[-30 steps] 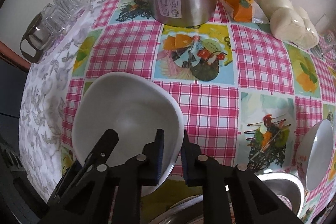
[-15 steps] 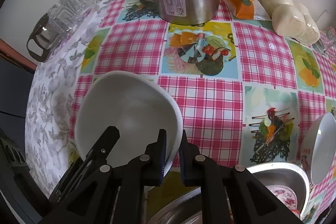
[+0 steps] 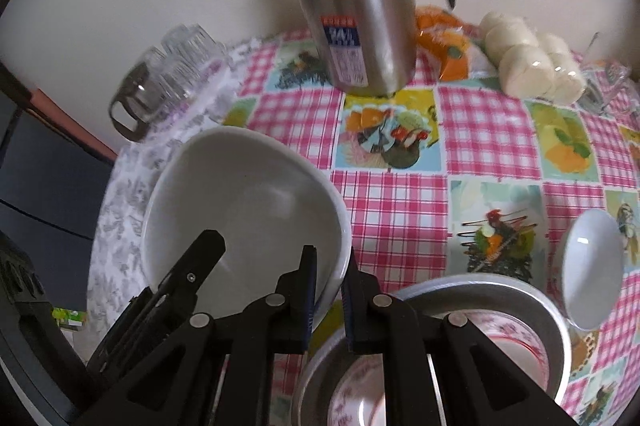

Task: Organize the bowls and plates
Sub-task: 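Carry the white square bowl with both tools over the steel basin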

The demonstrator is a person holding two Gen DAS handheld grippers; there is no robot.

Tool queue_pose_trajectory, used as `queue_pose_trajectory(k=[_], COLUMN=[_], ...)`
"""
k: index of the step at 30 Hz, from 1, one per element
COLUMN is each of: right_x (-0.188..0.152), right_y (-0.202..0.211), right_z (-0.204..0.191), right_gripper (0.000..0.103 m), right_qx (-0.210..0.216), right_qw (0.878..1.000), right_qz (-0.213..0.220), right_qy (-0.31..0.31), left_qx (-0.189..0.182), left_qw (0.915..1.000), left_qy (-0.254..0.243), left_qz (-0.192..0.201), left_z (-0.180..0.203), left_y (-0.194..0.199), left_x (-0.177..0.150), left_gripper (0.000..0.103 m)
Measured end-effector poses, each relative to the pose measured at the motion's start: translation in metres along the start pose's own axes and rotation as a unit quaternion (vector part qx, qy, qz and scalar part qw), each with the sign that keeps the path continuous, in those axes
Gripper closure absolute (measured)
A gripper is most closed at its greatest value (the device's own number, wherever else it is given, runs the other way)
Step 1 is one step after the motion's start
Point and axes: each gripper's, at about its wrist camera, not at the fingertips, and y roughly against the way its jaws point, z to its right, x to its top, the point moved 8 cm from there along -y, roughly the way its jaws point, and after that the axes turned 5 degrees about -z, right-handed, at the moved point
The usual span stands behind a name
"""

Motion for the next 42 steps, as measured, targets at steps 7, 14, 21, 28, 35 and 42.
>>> queue_pose_trajectory(k=[7, 14, 21, 28, 35, 42], right_x=[-0.016, -0.044, -0.074, -0.091, -0.101, -0.108], right_y=[0.055, 0.088, 0.1, 0.116, 0.127, 0.137], right_z=[0.014, 0.029, 0.042, 0.052, 0.065, 0.081], right_gripper=[0.089, 0.086, 0.086, 0.085, 0.085, 0.085], right_qx=[0.011, 0.032, 0.071, 0.091, 0.112, 0.124], right_qw=[0.999, 0.996, 0.991, 0.984, 0.979, 0.974], right_qz=[0.051, 0.083, 0.11, 0.142, 0.162, 0.176], right_qy=[-0.007, -0.019, -0.042, -0.05, -0.059, -0.066], left_qx=[-0.009, -0.021, -0.009, 0.002, 0.015, 0.02], left_qw=[0.9989, 0.998, 0.9957, 0.9932, 0.9894, 0.9853], left_qy=[-0.045, -0.059, -0.086, -0.109, -0.136, -0.161], left_qz=[0.007, 0.013, 0.032, 0.039, 0.048, 0.055], left_z=[0.035, 0.048, 0.062, 0.077, 0.095, 0.114], left_y=[0.021, 0.041, 0.063, 0.073, 0.082, 0.087], left_x=[-0.017, -0.033, -0.042, -0.054, -0.064, -0.071], left_gripper=[0.078, 0.078, 0.078, 0.078, 0.078, 0.078])
